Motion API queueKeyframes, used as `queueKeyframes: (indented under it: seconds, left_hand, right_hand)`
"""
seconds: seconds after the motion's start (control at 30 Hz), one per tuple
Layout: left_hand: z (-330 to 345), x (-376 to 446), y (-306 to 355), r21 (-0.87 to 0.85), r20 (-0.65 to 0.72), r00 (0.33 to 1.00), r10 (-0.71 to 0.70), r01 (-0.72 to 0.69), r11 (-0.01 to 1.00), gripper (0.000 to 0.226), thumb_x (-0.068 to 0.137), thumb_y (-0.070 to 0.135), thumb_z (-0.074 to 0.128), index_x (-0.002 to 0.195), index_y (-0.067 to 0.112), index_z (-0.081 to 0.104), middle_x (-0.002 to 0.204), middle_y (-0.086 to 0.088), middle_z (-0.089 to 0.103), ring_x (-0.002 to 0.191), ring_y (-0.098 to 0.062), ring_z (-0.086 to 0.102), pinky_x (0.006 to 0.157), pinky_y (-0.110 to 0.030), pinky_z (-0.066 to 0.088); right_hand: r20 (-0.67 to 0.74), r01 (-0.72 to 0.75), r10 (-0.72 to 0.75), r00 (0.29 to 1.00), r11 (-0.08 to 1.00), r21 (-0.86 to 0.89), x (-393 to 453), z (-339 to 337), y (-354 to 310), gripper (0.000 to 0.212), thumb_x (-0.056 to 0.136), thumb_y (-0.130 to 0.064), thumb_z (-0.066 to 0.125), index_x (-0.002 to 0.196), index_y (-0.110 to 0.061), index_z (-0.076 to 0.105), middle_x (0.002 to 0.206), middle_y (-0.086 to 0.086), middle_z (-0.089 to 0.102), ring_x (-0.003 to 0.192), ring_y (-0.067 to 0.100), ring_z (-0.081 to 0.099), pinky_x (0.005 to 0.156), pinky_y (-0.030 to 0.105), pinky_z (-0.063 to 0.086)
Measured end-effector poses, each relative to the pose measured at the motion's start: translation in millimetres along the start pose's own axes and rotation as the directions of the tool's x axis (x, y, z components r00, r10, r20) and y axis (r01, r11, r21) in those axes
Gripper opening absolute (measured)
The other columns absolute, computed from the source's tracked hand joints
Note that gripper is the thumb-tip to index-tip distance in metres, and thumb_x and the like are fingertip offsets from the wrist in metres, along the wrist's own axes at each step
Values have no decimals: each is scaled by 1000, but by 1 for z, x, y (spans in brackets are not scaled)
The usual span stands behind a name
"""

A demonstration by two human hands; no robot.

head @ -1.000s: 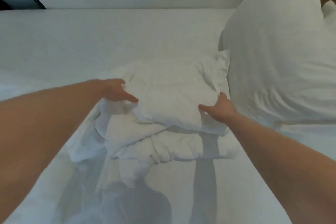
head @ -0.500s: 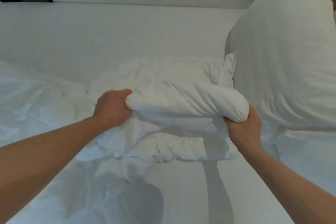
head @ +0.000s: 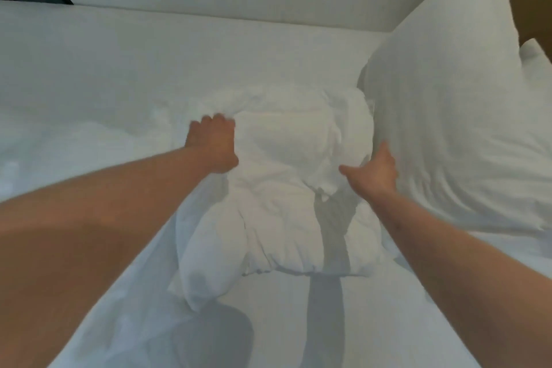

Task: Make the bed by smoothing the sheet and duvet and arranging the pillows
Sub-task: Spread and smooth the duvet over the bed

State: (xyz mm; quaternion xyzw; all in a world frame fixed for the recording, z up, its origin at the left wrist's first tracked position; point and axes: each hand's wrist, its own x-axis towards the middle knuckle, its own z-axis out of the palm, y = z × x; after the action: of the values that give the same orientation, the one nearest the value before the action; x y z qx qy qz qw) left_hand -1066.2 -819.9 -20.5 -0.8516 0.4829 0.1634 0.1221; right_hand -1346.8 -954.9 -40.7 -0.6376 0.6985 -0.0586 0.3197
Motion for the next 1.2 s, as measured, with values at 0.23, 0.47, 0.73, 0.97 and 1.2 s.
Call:
queueKeyframes:
  seconds: [0.23,0.47,0.73,0.97,1.2]
  left_hand:
    - [132,-117,24,-164,224,952,211,-177,971,77,76,61,64,141,26,42,139,2,44,123,-21,44,102,-37,37]
    - [186,-132,40,137,239,959,150,-186,973,53,88,42,67,135,25,49,128,2,56,116,-22,50,104,-38,32]
    - [145,-145,14,-327,356,894,274,-156,932,20,97,48,59,92,34,72,87,20,67,90,-8,61,100,-31,32]
    - [105,-215,-1,-430,592,728,346,-78,899,28,100,47,55,76,35,65,66,12,57,70,-5,50,66,-12,30]
    - [132,-236,55,-146,805,499,322,-359,922,33,90,46,68,104,18,74,102,-2,71,102,-24,66,91,-34,50]
  right_hand:
    - [186,-239,275,943,952,-194,-29,58,128,116,74,-55,83,159,-11,17,158,15,38,144,39,39,113,48,38]
    - [251,-24,104,962,953,-302,-61,87,181,28,91,-42,68,104,-16,66,98,4,69,105,33,66,88,39,52]
    - [25,273,-272,962,952,-141,-124,23,205,40,106,-24,40,66,-24,37,62,1,50,63,23,48,59,42,38]
    - [306,279,-139,942,832,-480,-181,-36,249,50,107,-37,30,66,-21,54,55,-5,55,54,16,56,53,34,43]
    - [620,344,377,688,583,-736,-168,-8,238,39,100,-34,44,130,-15,59,133,7,61,117,27,61,95,34,49]
